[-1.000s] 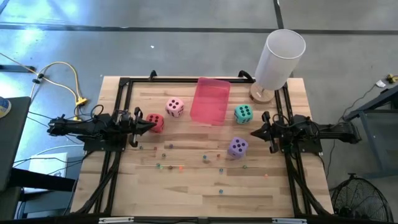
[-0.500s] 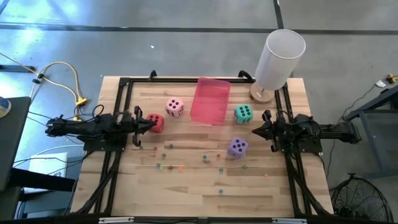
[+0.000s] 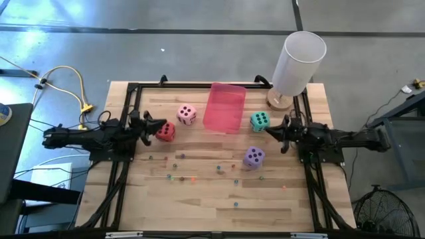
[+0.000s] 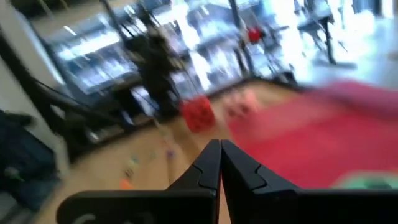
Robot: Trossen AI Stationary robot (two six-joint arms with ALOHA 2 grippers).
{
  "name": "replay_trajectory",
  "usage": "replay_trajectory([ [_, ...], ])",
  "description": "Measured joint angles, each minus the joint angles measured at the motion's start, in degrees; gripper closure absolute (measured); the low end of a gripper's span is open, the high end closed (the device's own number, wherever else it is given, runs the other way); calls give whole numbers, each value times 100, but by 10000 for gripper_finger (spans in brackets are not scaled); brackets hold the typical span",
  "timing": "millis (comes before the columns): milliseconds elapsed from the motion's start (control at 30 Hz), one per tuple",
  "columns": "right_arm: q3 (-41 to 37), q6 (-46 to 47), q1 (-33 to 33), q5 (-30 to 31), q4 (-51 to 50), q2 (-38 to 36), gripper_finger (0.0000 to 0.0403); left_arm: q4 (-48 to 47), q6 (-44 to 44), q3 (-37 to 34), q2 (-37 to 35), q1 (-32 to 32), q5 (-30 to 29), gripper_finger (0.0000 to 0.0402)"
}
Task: Pick & Place Dice
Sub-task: Put the small blue dice into the bin
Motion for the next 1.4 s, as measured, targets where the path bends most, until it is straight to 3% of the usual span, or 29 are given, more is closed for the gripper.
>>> replay_trajectory([
  [133, 0, -338, 47, -98, -88, 409, 399, 241, 61, -1, 48, 163, 48, 401],
  [233, 46, -578, 257, -188, 644, 928, 399, 247, 134, -2, 96, 138, 619, 401],
  [400, 1198, -382, 687, 328, 475, 1705, 385, 979, 299, 139, 336, -81, 1100, 401],
  [533, 2059, -369, 1176, 740, 50, 2459, 354, 1010, 862, 550, 601, -426, 1608, 401],
  [633, 2428, -437, 1581, 994, 0, 2995, 325, 1038, 1424, 772, 897, -731, 1450, 401],
  [800, 2945, -1375, 2128, 1412, -407, 3932, 285, 1000, 2162, 1097, 1422, -1087, 858, 388],
  [900, 3339, -1036, 2286, 1762, -708, 4438, 277, 1014, 2476, 1229, 1704, -1216, 771, 373],
  [1000, 3560, -772, 2382, 1677, -953, 5051, 276, 980, 2644, 1241, 1997, -1356, 773, 353],
  [1233, 4101, -217, 2633, 1685, -831, 6598, 254, 1021, 2132, 1241, 2669, -1724, 775, 304],
  [1400, 4274, -401, 2796, 1680, 218, 7675, 218, 1069, 1694, 1241, 3005, -1922, 776, 295],
])
